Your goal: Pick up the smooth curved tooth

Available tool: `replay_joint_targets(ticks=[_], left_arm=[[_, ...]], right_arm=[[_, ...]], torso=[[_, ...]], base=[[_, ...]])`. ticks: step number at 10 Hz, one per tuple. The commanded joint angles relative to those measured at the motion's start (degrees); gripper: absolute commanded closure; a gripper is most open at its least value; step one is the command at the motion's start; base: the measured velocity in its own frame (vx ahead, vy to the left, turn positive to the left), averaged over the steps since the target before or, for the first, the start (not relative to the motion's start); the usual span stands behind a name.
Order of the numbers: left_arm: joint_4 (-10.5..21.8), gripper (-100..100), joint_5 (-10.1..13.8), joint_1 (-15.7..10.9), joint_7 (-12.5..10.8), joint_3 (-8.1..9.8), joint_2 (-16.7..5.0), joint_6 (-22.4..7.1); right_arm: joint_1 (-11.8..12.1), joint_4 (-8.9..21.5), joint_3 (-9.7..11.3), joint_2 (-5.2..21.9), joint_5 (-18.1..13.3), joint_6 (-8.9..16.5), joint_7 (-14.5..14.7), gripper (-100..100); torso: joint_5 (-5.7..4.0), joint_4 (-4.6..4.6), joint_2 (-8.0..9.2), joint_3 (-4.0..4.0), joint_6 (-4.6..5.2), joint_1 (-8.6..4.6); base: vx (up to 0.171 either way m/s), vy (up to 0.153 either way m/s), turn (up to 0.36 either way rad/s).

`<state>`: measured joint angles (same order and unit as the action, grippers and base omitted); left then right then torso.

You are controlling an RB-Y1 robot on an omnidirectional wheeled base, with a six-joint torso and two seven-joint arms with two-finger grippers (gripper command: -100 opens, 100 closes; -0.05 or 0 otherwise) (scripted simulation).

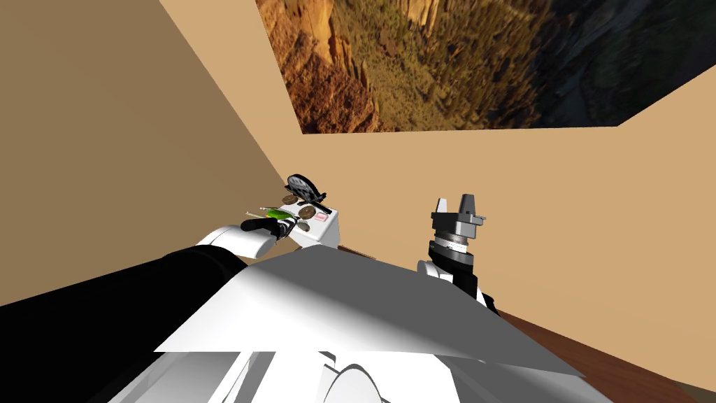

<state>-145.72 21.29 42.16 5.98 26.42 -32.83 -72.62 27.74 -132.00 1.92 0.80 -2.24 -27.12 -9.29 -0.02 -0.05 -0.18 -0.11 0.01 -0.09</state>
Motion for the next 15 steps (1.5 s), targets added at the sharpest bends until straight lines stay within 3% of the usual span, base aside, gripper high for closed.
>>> replay_joint_targets(ticks=[1, 3, 4, 5, 6, 10, 11, 12, 15], left_arm=[[-2.02, -100, 0.44, 0.71, 0.03, -0.21, -0.48, -1.86], [-4.11, -100, 0.70, 1.15, 0.04, -0.45, -0.76, -2.95], [-3.50, -100, 0.91, 1.06, 0.06, -0.12, -0.80, -2.61], [-3.63, 0, 0.91, 1.08, 0.05, -0.15, -0.80, -2.75], [-1.50, -100, 0.46, 0.04, 0.09, -0.40, -0.88, -2.12], [2.72, -100, -0.43, -2.02, 0.15, -0.92, -1.04, -0.88], [1.98, -100, -0.50, -1.69, 0.14, -1.04, -0.91, -1.09], [2.14, 100, -0.58, -1.77, 0.14, -1.12, -0.90, -0.99], [2.12, 100, -0.57, -1.77, 0.11, -1.09, -0.89, -0.99]], right_arm=[[0.00, 0.00, 0.00, 0.00, 0.00, 0.00, 0.00, 0], [0.00, 0.00, 0.00, 0.00, 0.00, 0.00, 0.00, 0], [0.00, 0.00, 0.00, 0.00, 0.00, 0.00, 0.00, 0], [-0.01, 0.00, 0.00, 0.00, 0.00, 0.00, 0.00, 0], [-0.01, 0.00, 0.00, 0.00, 0.00, 0.00, 0.00, 0], [-0.01, 0.00, 0.00, 0.00, 0.00, 0.00, 0.00, 0], [-0.01, 0.00, 0.00, 0.00, 0.00, 0.00, 0.00, 0], [-0.01, 0.00, 0.00, 0.00, 0.00, 0.00, 0.00, 0], [-0.01, 0.00, 0.00, 0.00, 0.00, 0.00, 0.00, 0]], torso=[[0.00, 0.00, 0.00, 0.00, 0.00, 0.00], [0.01, 0.03, 0.12, 0.07, 0.00, 0.04], [0.01, 0.04, 0.15, 0.09, -0.01, 0.04], [0.02, 0.04, 0.18, 0.11, -0.01, 0.06], [0.02, 0.05, 0.20, 0.12, -0.01, 0.07], [0.03, 0.06, 0.30, 0.17, 0.01, 0.10], [0.03, 0.08, 0.36, 0.20, 0.00, 0.08], [0.02, 0.07, 0.31, 0.18, -0.02, 0.08], [0.02, 0.04, 0.21, 0.11, 0.00, 0.07]], base=[[0.031, -0.007, -0.028], [0.014, -0.005, -0.012], [0.000, 0.000, 0.000], [0.000, 0.000, 0.000], [0.005, 0.004, -0.061], [-0.021, 0.003, -0.075], [-0.019, 0.000, -0.010], [0.000, 0.000, 0.000], [0.000, 0.000, 0.000]])
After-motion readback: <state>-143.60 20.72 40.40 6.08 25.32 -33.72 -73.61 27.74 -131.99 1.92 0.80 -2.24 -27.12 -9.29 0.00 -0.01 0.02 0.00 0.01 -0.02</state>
